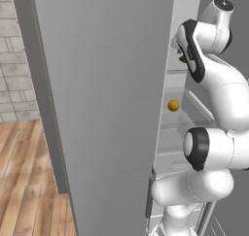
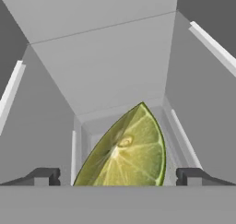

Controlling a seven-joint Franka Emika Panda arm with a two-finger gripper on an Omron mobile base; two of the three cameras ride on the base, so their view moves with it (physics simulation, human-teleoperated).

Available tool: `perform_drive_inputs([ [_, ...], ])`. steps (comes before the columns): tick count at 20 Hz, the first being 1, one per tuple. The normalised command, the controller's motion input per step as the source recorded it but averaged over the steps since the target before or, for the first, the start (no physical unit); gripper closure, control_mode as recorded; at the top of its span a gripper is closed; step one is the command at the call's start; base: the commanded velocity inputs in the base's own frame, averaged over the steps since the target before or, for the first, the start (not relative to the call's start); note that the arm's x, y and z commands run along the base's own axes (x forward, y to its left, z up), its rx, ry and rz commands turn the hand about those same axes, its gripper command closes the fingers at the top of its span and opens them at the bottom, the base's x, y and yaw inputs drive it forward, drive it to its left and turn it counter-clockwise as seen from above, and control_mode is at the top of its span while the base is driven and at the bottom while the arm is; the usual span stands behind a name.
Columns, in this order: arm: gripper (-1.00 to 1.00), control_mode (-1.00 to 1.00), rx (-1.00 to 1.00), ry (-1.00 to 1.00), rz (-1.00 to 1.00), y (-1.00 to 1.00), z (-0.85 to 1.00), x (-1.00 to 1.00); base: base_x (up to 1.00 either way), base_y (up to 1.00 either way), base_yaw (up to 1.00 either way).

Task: Take the lemon wedge from the fridge and place it on the plate with fish on the dining counter.

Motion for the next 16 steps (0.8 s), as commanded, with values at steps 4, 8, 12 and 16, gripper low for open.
perform_drive_inputs([
  [4,-1.0,-1.0,0.0,0.0,-0.01,0.0,0.0,0.1,0.0,0.0,0.0],
  [8,-1.0,-1.0,0.0,0.0,-0.02,0.0,0.0,0.09,0.0,0.0,0.0],
  [12,-1.0,-1.0,0.0,0.0,-0.05,0.0,-0.15,0.03,0.0,0.0,0.0],
  [16,-1.0,-1.0,0.0,0.0,-0.1,0.0,-0.79,-0.27,0.0,0.0,0.0],
])
